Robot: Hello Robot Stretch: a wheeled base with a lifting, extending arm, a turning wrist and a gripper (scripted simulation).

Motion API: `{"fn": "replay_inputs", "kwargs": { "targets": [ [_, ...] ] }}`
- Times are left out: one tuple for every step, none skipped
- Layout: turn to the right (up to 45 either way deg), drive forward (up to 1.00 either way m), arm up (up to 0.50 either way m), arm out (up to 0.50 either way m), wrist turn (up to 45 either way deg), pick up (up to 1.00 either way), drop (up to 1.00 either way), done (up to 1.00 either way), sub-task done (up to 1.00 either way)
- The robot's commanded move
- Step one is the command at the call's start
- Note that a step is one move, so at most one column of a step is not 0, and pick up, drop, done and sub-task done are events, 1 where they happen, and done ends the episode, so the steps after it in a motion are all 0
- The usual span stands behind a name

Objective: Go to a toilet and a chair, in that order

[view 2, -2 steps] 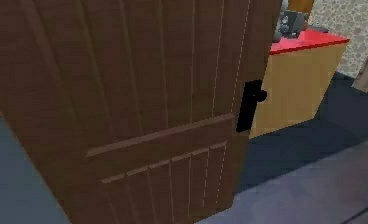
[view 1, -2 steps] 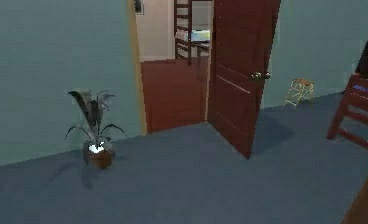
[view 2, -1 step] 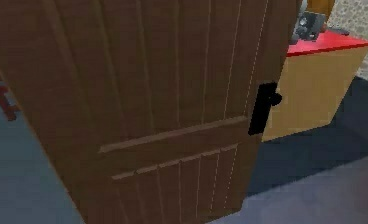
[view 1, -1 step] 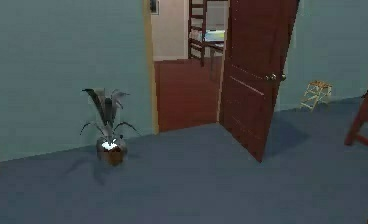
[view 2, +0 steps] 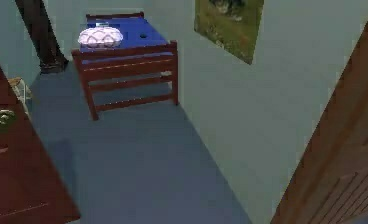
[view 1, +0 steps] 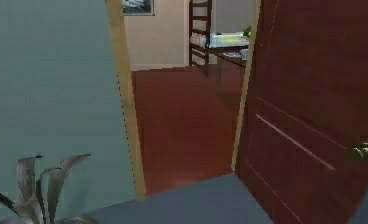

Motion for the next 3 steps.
{"fn": "replay_inputs", "kwargs": {
  "targets": [
    [0.0, 1.00, 0.00, 0.00, 0.0, 0.00, 0.00, 0.00, 0.00],
    [3.0, 0.00, 0.00, 0.00, 0.0, 0.00, 0.00, 0.00, 0.00],
    [39.0, 0.00, 0.00, 0.00, 0.0, 0.00, 0.00, 0.00, 0.00]
  ]
}}
